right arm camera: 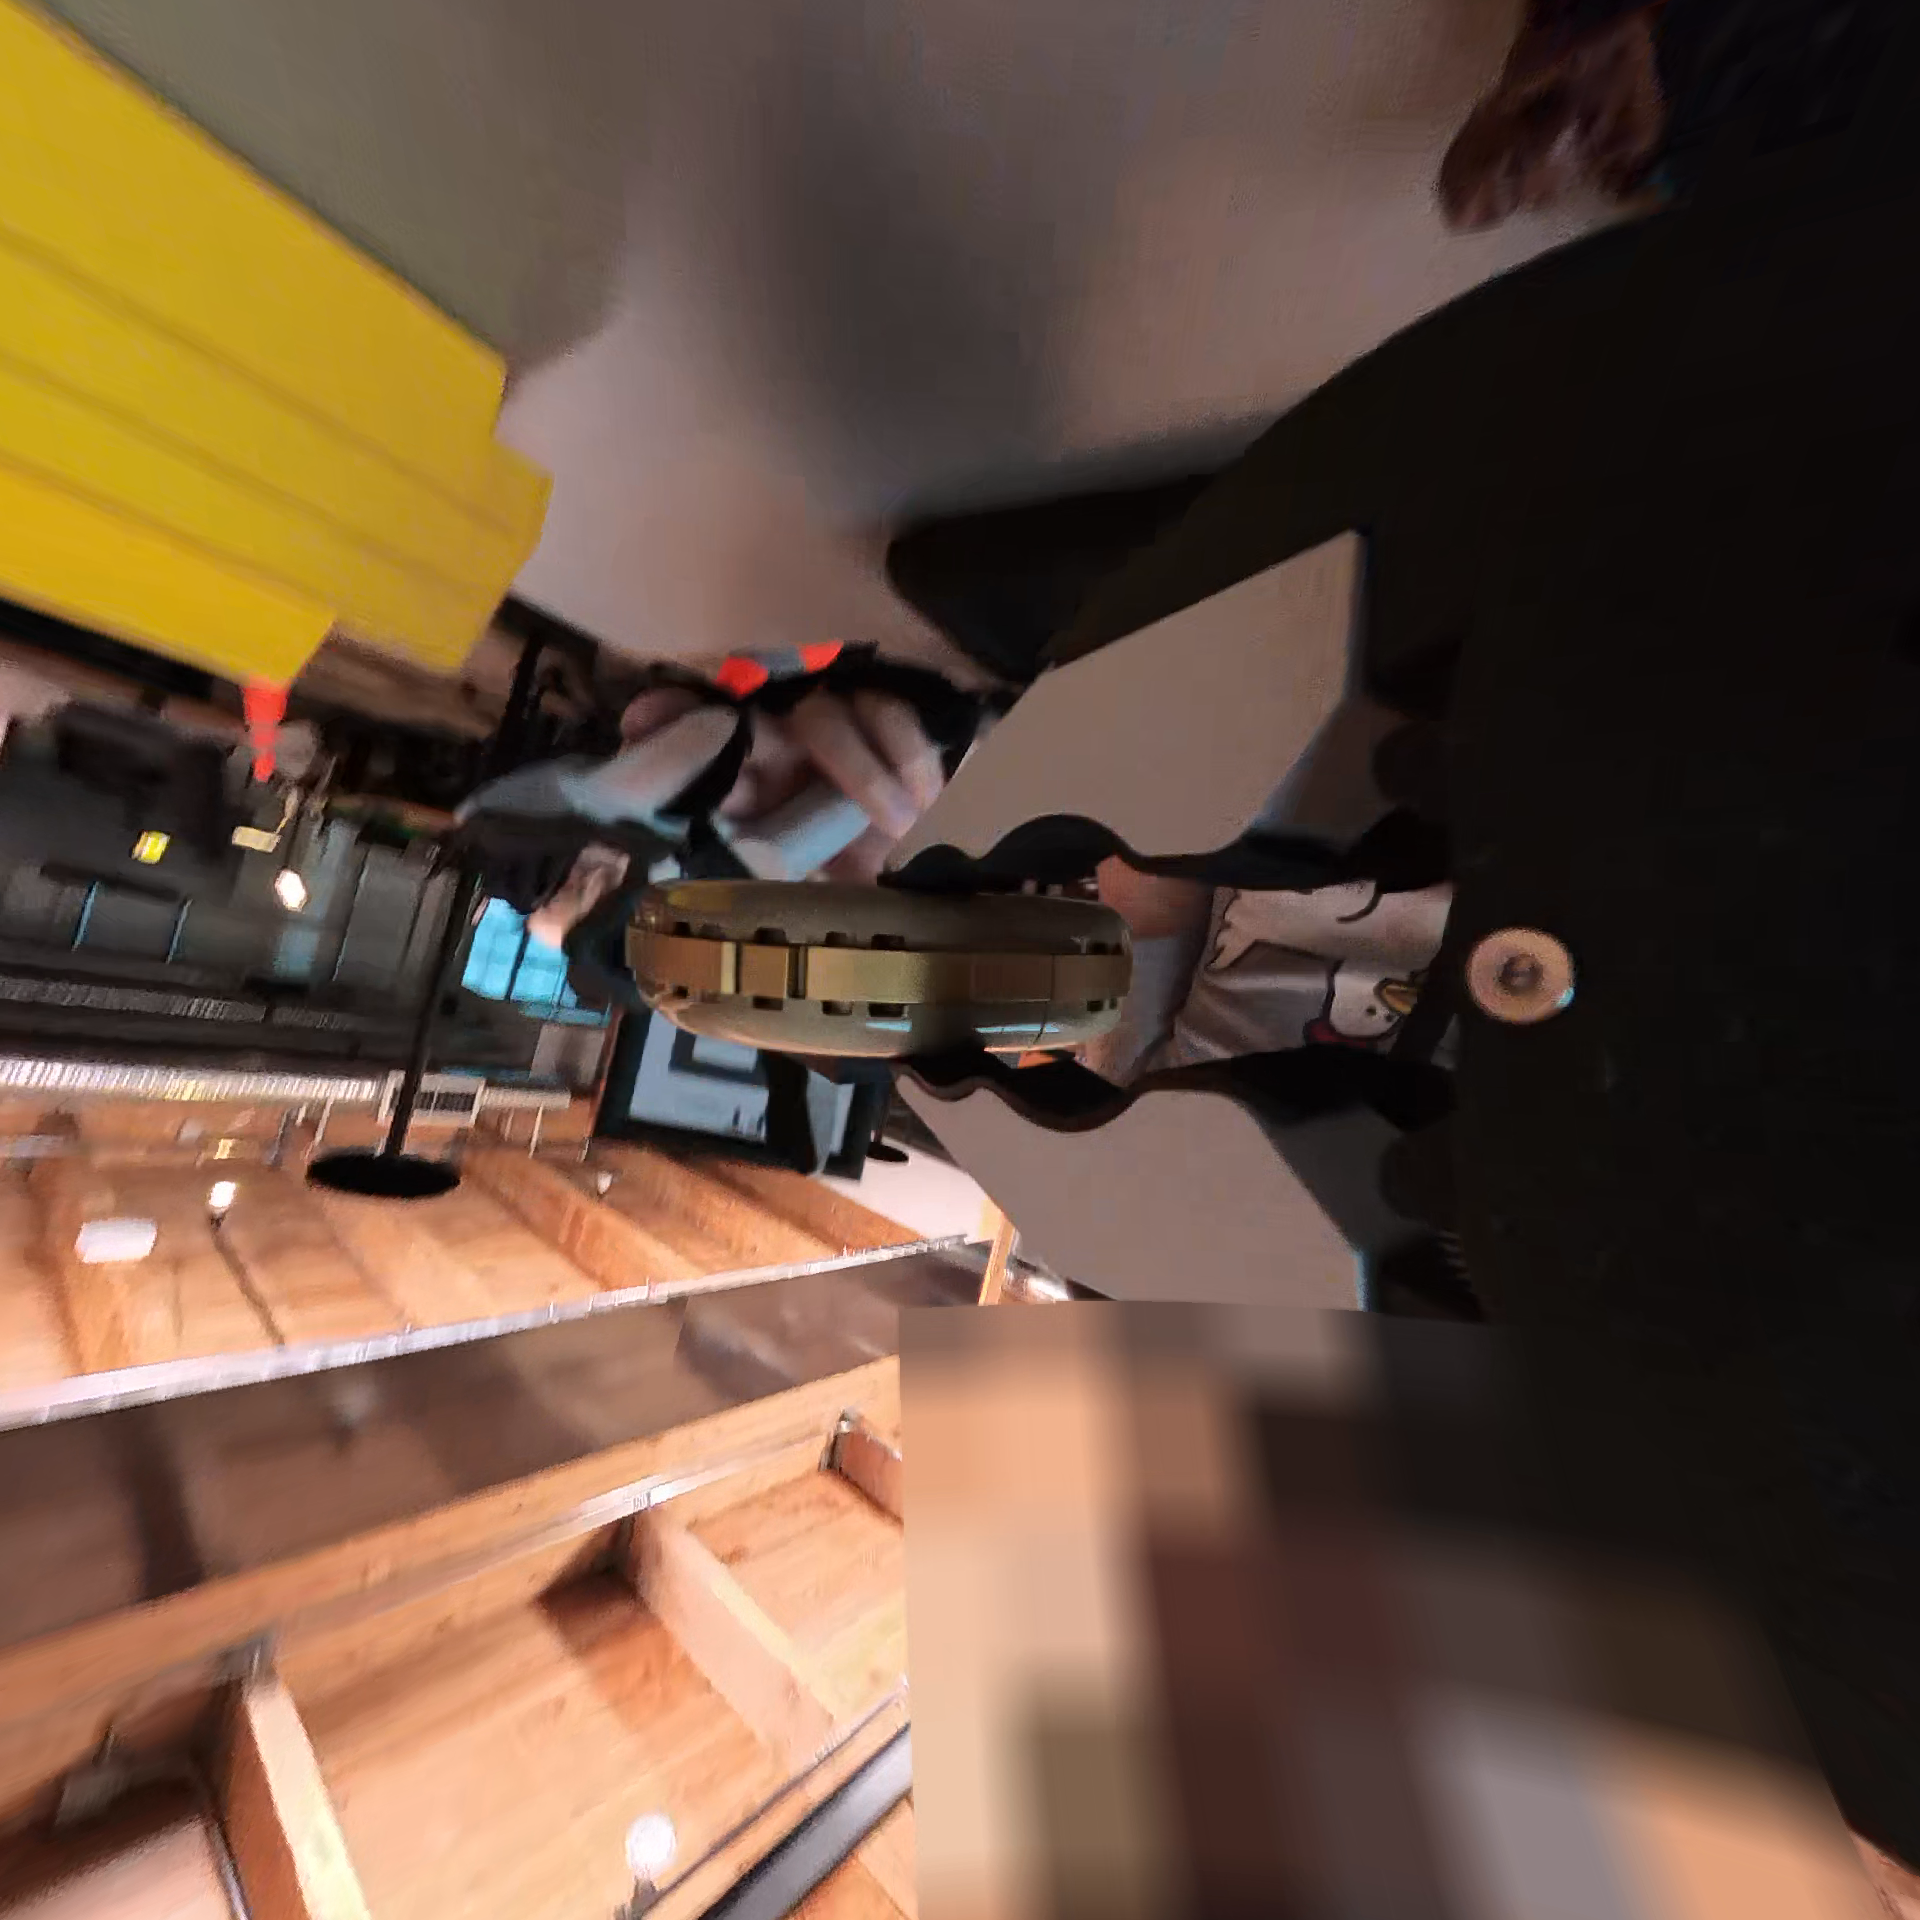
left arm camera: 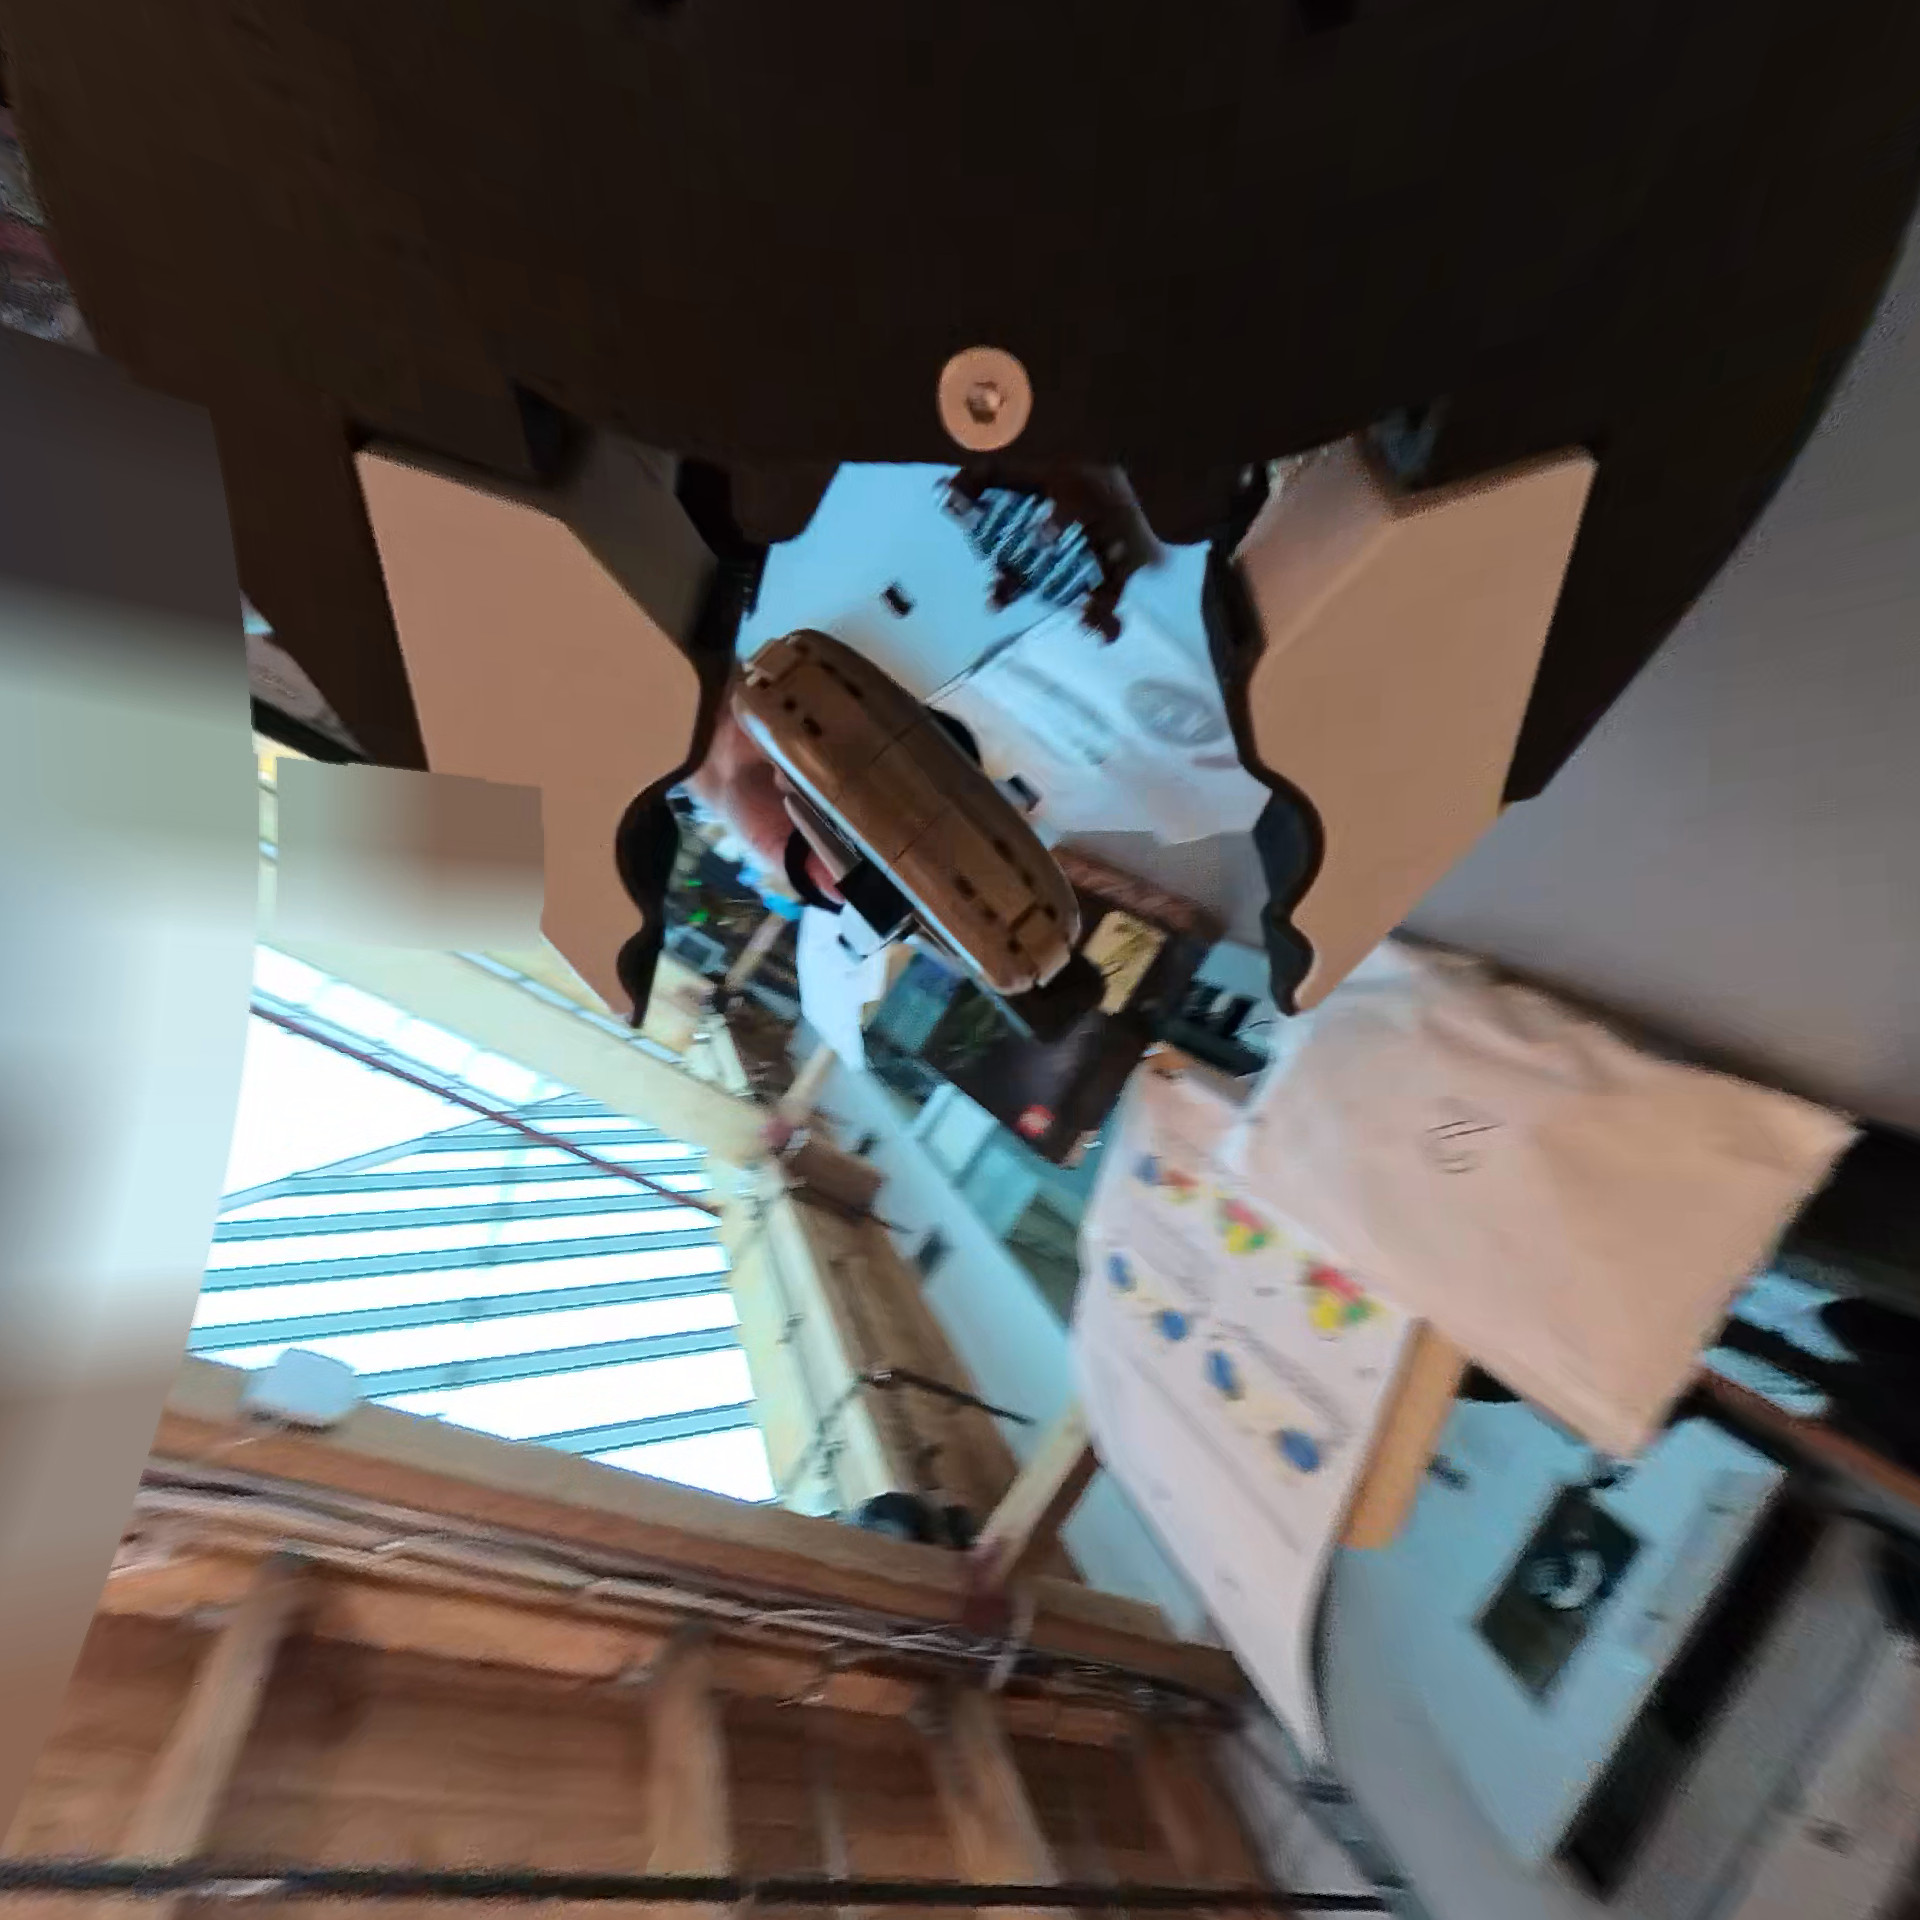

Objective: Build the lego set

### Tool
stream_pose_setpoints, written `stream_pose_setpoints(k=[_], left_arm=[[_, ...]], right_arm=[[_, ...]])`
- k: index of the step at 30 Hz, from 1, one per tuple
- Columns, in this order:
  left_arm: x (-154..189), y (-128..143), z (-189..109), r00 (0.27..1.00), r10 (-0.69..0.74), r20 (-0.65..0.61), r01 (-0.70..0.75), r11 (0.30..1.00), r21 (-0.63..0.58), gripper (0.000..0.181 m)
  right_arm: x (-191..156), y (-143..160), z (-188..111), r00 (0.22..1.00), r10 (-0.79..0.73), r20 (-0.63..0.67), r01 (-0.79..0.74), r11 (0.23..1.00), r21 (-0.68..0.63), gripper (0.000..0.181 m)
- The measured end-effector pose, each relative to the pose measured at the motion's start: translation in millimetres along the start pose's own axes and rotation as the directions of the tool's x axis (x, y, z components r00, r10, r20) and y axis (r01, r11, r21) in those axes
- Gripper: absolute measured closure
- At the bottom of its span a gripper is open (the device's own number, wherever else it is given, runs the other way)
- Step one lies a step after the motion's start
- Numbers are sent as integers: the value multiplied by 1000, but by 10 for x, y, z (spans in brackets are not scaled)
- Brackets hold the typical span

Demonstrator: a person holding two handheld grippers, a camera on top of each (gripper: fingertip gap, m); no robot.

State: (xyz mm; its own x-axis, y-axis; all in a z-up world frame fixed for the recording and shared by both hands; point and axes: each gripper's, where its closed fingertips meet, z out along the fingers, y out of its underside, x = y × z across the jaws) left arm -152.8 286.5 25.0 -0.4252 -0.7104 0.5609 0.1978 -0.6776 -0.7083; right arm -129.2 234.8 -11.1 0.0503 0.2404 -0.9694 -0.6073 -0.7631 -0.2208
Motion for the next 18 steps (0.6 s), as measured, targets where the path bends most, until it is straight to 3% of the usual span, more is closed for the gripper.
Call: stream_pose_setpoints(k=[2,5,9,13,15,18], left_arm=[[-177,36,-140,996,-25,88,30,997,-65,73],[-149,11,-274,996,-25,81,31,997,-69,80],[-179,43,-392,982,107,157,-90,990,-112,79],[-239,152,-429,956,212,203,-170,964,-204,81],[-396,315,-433,893,370,257,-270,896,-354,80],[-632,568,-418,750,611,254,-381,713,-589,79]], right_arm=[[248,-69,-2,993,89,-80,-92,995,-25,152],[577,-198,-24,964,181,-197,-192,980,-41,153],[936,-405,-73,917,206,-342,-228,973,-25,154],[1186,-496,-128,883,238,-405,-250,968,23,153],[1269,-507,-159,871,247,-425,-256,966,35,153],[1329,-523,-191,864,256,-435,-260,964,50,153]])
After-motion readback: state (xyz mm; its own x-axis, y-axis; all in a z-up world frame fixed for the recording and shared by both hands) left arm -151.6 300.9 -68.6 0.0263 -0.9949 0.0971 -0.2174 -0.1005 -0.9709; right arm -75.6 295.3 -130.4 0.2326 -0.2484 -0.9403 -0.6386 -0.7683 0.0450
